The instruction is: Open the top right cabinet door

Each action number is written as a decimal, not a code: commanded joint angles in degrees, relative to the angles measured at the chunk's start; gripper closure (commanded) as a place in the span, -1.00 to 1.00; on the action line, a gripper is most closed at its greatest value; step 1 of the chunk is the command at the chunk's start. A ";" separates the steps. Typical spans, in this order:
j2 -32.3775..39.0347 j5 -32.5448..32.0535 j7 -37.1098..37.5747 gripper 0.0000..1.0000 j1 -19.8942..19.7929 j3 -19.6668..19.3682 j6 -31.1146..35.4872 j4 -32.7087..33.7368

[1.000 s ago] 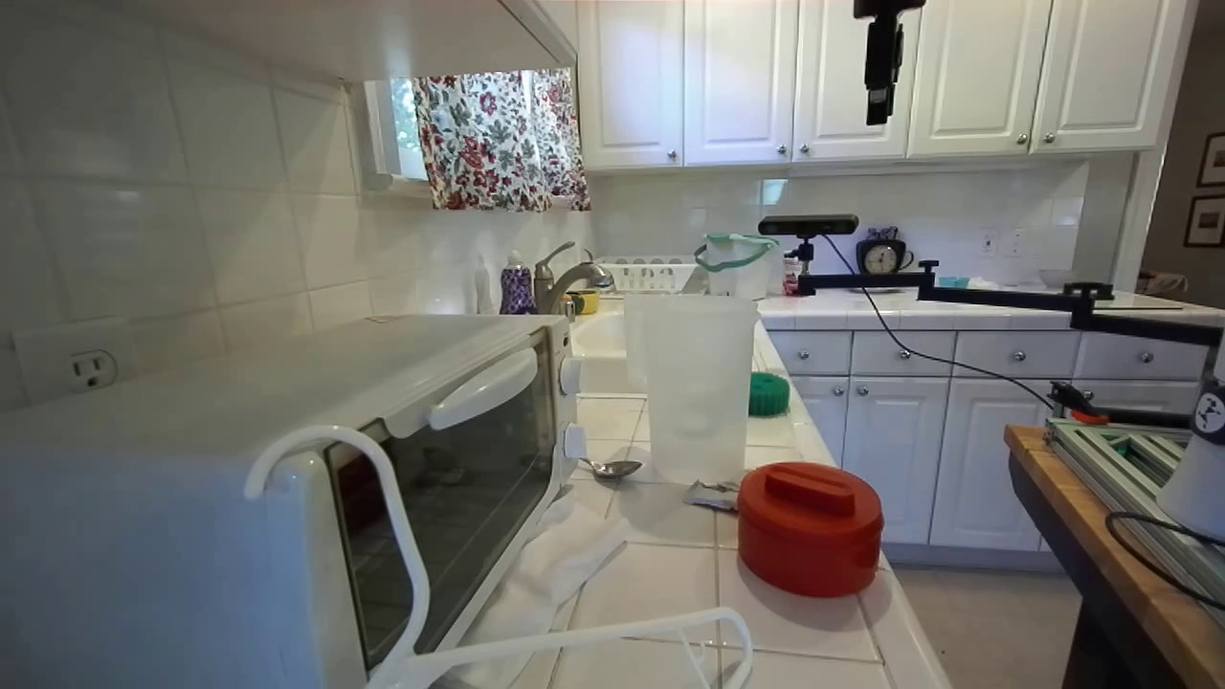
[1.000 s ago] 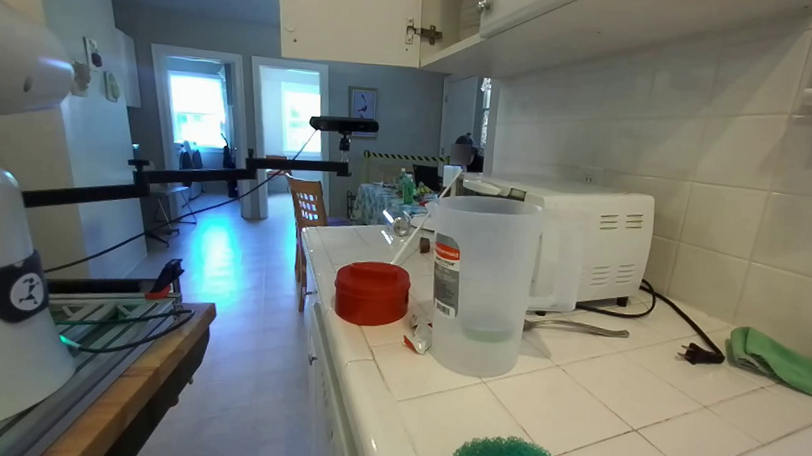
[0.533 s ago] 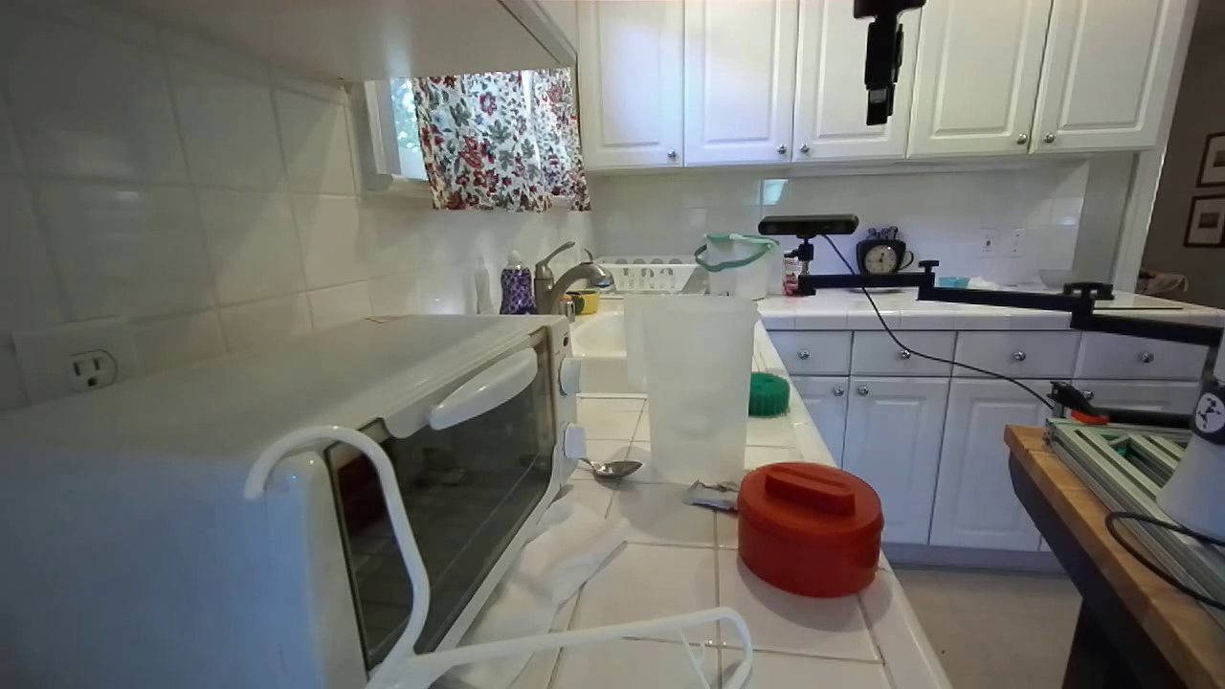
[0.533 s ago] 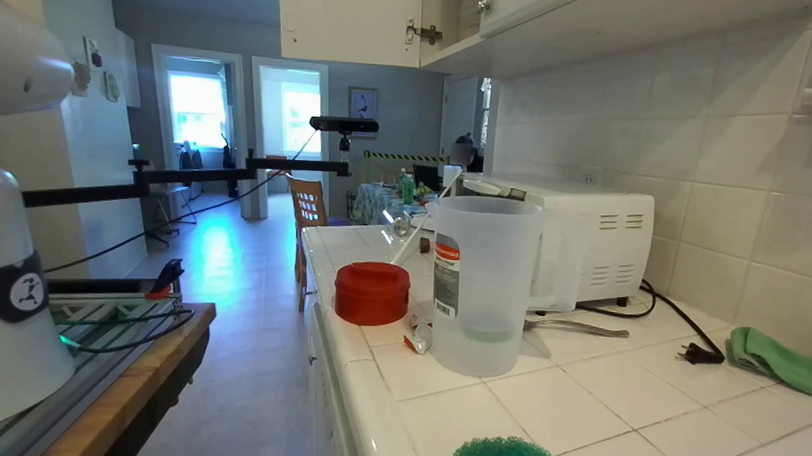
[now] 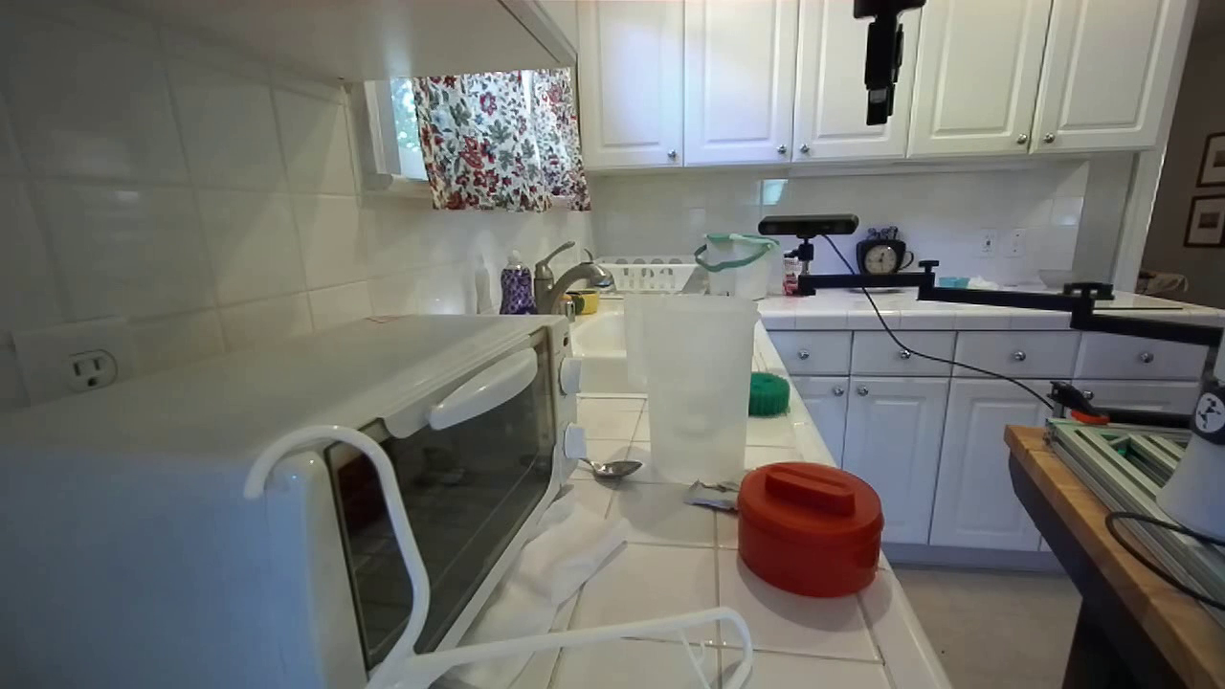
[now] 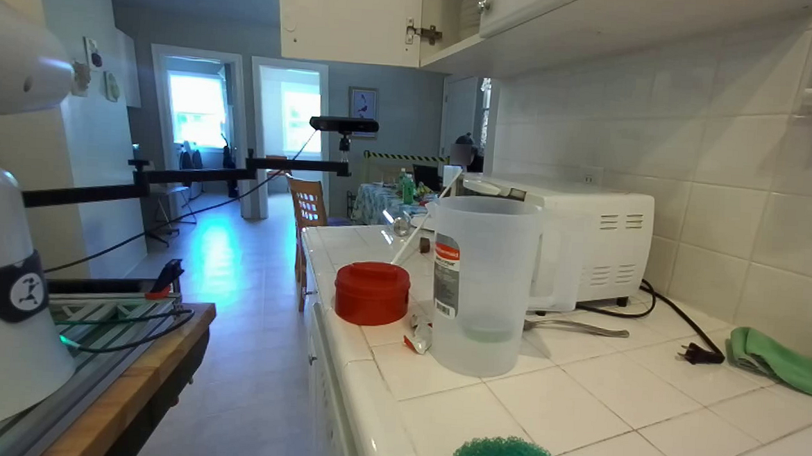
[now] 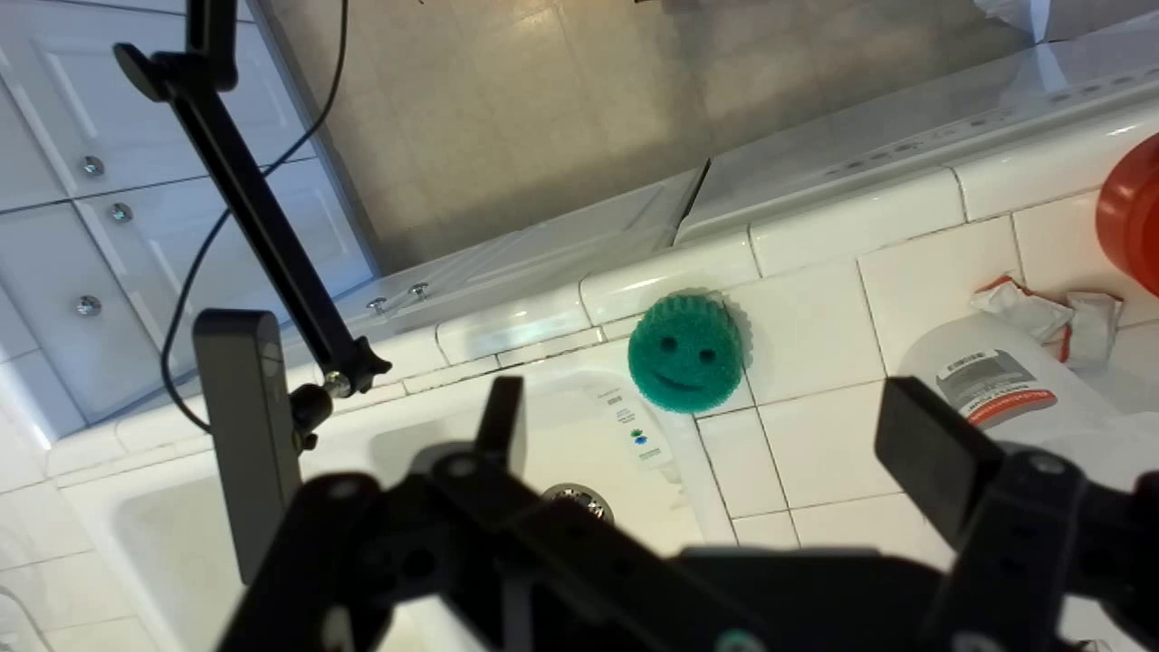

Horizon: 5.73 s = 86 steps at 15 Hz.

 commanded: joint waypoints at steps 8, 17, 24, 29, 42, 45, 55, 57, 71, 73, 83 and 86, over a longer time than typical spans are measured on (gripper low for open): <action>0.03 -0.63 0.62 -1.00 1.48 -1.07 -0.40 0.23; -0.02 -0.23 0.23 -1.00 2.89 -1.58 4.12 0.13; -0.03 -0.23 0.23 -1.00 2.90 -1.58 4.12 0.13; 0.33 1.35 -1.30 -1.00 5.00 -1.66 8.18 0.40; 0.95 10.24 -9.87 -1.00 19.06 2.10 27.35 1.95; 0.12 9.26 -7.69 -1.00 17.98 3.32 27.08 1.08; 2.08 10.53 -12.15 -1.00 20.09 1.73 35.18 1.16; 3.99 11.17 -12.33 -1.00 21.34 2.45 38.38 1.79; 11.99 20.35 -7.51 -1.00 25.90 8.74 41.12 7.36; 12.75 21.33 -7.49 -1.00 26.36 9.16 40.73 8.00; 15.68 22.55 -8.22 -1.00 26.97 10.58 40.01 13.49; 16.95 22.20 -8.59 -1.00 27.09 11.17 40.50 14.29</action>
